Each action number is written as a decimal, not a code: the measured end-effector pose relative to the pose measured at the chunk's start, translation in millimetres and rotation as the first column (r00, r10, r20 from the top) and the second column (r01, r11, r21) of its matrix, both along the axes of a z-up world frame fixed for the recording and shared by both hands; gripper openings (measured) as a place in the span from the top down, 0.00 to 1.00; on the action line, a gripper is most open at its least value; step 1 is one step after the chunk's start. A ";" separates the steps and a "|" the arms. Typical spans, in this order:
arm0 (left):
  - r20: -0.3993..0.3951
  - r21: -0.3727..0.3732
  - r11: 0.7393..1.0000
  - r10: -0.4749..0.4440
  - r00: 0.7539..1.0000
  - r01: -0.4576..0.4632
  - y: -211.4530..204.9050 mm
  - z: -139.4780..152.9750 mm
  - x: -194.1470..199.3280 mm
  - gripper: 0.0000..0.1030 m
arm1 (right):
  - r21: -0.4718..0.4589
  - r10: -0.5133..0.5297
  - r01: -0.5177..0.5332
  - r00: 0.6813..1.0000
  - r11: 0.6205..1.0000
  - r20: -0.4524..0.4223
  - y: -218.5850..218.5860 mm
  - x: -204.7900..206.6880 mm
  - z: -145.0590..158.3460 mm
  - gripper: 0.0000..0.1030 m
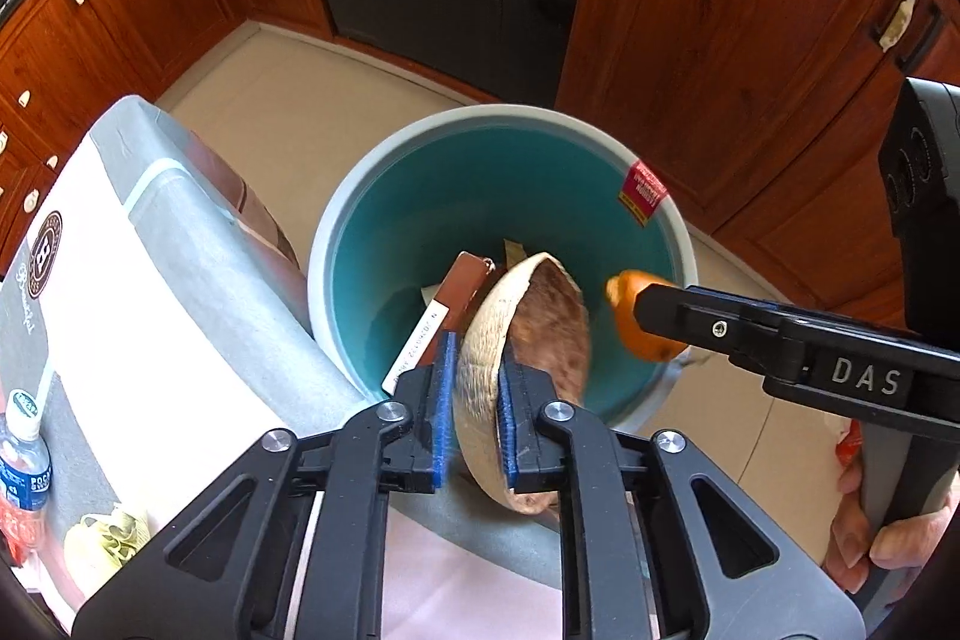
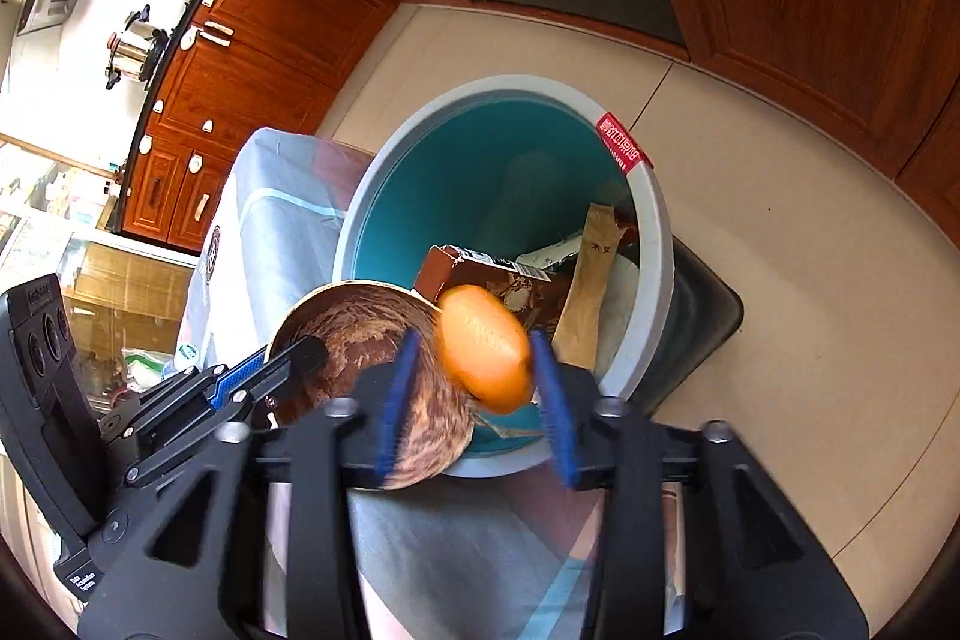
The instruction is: Collect trash
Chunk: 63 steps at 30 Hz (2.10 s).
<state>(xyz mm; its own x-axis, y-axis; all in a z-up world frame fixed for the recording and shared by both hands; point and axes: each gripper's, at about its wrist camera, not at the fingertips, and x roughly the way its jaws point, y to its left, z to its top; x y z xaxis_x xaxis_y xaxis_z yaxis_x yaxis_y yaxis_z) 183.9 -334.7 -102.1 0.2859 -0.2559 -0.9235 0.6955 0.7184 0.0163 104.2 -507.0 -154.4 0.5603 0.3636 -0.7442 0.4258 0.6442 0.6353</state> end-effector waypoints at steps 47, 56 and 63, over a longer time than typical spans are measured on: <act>0.077 -0.171 0.931 0.340 0.937 -0.324 286.5 56.8 -33.0 0.05 | -0.173 0.269 -0.261 0.963 0.950 0.025 184.1 17.9 99.9 0.11; 0.008 -0.148 0.922 0.362 0.932 -0.357 327.8 20.8 -22.8 0.05 | -0.189 0.422 -0.423 0.905 0.886 -0.046 252.1 53.0 77.1 0.11; -0.025 -0.136 0.928 0.346 0.938 -0.346 330.3 5.5 -14.3 0.05 | -0.215 0.507 -0.509 0.859 0.833 -0.070 293.4 79.8 58.7 0.11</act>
<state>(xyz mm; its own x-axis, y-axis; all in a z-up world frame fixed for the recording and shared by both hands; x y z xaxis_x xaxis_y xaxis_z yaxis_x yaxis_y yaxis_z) 169.6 -4.4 -96.7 0.3789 -0.2647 -0.8868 0.4032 0.9097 -0.0992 184.1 -213.6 -95.7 0.3341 0.4229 -0.8423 0.0051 0.8928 0.4503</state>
